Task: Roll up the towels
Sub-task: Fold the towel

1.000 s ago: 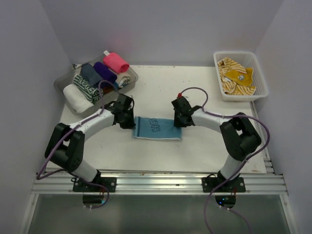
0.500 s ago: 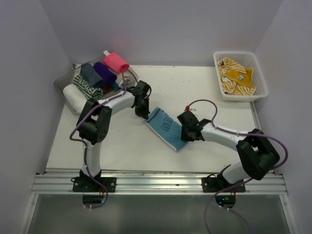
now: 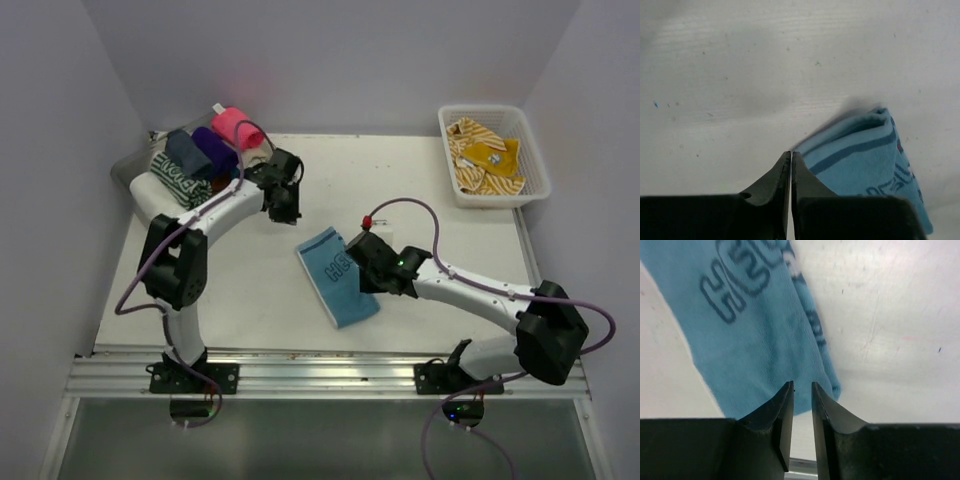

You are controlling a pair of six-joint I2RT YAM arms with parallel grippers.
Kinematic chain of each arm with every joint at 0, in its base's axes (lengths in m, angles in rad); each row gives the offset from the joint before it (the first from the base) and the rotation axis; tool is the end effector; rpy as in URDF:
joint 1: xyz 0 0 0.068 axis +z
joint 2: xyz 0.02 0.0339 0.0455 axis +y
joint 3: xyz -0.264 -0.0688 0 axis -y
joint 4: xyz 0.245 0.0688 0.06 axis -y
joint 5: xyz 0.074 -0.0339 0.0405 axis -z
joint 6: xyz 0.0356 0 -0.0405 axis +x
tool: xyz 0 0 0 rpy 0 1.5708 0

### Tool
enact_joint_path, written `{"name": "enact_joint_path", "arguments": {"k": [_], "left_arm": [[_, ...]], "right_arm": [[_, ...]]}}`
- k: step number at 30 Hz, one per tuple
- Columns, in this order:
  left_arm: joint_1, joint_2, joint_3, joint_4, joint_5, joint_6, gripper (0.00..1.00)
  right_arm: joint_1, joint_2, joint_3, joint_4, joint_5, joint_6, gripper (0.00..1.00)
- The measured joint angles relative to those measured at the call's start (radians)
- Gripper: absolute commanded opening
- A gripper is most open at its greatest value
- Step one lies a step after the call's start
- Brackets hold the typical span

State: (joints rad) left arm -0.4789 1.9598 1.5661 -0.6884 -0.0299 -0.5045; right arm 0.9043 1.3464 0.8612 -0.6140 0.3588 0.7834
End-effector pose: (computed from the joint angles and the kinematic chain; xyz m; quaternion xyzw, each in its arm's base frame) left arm 0.3740 -0.1930 0.2224 -0.0160 0.9701 -0.1014 0.2201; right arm 0.1673 0.1925 0.2141 -0.0162 0.9575 0.0565 0.2824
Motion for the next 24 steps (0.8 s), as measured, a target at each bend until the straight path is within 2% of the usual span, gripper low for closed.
{"name": "enact_joint_path", "arguments": {"k": [1, 5, 11, 17, 24], "left_arm": [[-0.003, -0.036, -0.036, 0.006, 0.008, -0.003, 0.02], [-0.034, -0.169, -0.210, 0.067, 0.076, -0.029, 0.00], [-0.059, -0.184, -0.357, 0.161, 0.178, -0.079, 0.00], [-0.058, -0.093, -0.340, 0.224, 0.191, -0.087, 0.00], [-0.058, -0.010, -0.282, 0.241, 0.199, -0.087, 0.00]], "right_arm": [[-0.013, 0.006, 0.018, 0.003, 0.002, -0.014, 0.16], [-0.097, 0.100, 0.121, 0.027, -0.016, -0.108, 0.13], [-0.168, 0.297, 0.315, 0.089, -0.095, -0.218, 0.13], [-0.190, 0.519, 0.521, 0.148, -0.179, -0.279, 0.13], [-0.248, 0.644, 0.556, 0.157, -0.192, -0.283, 0.11]]}}
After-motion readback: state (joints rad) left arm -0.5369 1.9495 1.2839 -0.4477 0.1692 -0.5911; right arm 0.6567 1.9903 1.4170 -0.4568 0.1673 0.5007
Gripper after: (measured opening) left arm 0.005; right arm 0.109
